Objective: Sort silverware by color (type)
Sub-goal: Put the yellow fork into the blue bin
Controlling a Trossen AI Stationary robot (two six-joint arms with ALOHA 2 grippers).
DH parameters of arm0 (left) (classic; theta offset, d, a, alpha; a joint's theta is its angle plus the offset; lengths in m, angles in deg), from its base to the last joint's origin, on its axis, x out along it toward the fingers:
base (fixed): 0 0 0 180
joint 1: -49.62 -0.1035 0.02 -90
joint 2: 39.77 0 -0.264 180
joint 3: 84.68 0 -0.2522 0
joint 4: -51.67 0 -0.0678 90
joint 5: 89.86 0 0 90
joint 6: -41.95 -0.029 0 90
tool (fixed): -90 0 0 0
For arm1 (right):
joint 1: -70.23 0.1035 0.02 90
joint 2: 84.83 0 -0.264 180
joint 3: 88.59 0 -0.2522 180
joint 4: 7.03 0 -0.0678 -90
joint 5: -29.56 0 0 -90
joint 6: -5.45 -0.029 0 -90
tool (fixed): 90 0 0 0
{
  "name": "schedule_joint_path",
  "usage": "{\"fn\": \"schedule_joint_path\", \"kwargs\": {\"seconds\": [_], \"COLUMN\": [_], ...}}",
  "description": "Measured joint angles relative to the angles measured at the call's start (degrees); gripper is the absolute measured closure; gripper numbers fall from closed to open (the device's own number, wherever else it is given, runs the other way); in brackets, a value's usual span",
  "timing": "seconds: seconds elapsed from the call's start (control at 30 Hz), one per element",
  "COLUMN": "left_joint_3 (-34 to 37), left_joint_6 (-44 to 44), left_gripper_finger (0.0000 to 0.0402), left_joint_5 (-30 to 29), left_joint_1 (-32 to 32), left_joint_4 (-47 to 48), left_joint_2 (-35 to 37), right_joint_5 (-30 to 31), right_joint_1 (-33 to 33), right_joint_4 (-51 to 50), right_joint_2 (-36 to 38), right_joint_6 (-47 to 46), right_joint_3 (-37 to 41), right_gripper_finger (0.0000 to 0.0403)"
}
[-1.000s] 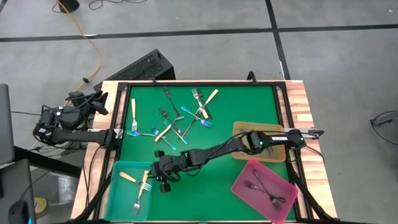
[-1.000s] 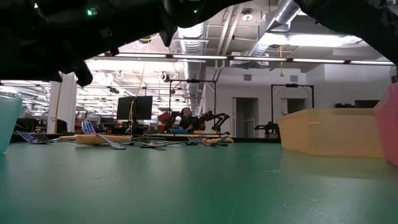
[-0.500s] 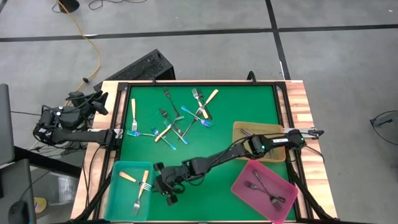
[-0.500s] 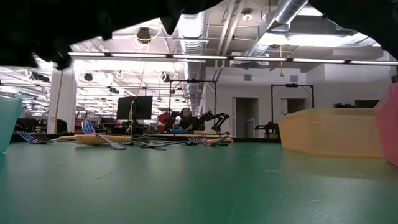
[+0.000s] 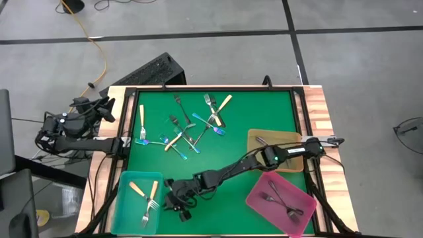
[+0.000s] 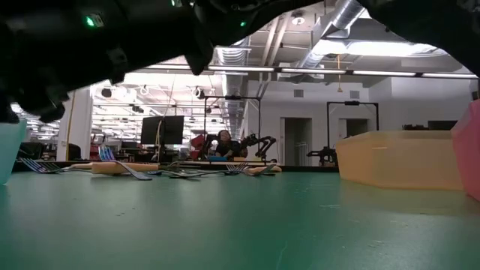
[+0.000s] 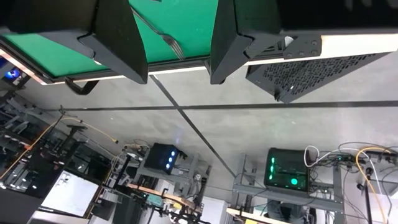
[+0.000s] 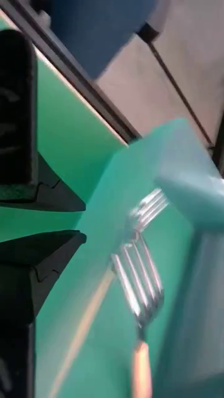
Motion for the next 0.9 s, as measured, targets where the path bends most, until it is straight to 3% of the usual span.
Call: {"fn": "schedule_joint_path", "kwargs": {"seconds": [0.1,0.3,0.5,0.7,0.9], "left_joint_3": [0.0,0.0,0.0,0.0,0.0], "left_joint_6": [0.0,0.0,0.0,0.0,0.0], "left_gripper_finger": [0.0243,0.0243,0.0243,0.0243,0.0243], "left_joint_5": [0.0,0.0,0.0,0.0,0.0], "left_joint_1": [0.0,0.0,0.0,0.0,0.0], "left_joint_4": [0.0,0.0,0.0,0.0,0.0], "left_joint_2": [0.0,0.0,0.0,0.0,0.0], "right_joint_5": [-2.6,-0.5,-5.0,-8.2,-6.2], "right_joint_1": [-1.0,-1.8,-1.2,-0.4,-0.9], "right_joint_4": [1.9,1.0,2.7,11.4,9.3], "right_joint_2": [0.1,0.0,0.0,0.1,0.1], "right_joint_6": [0.0,-2.4,-0.5,5.2,4.1], "right_joint_3": [-0.1,-0.1,-0.1,-0.1,-0.1], "right_gripper_finger": [0.0321,0.0321,0.0321,0.0321,0.0321]}}
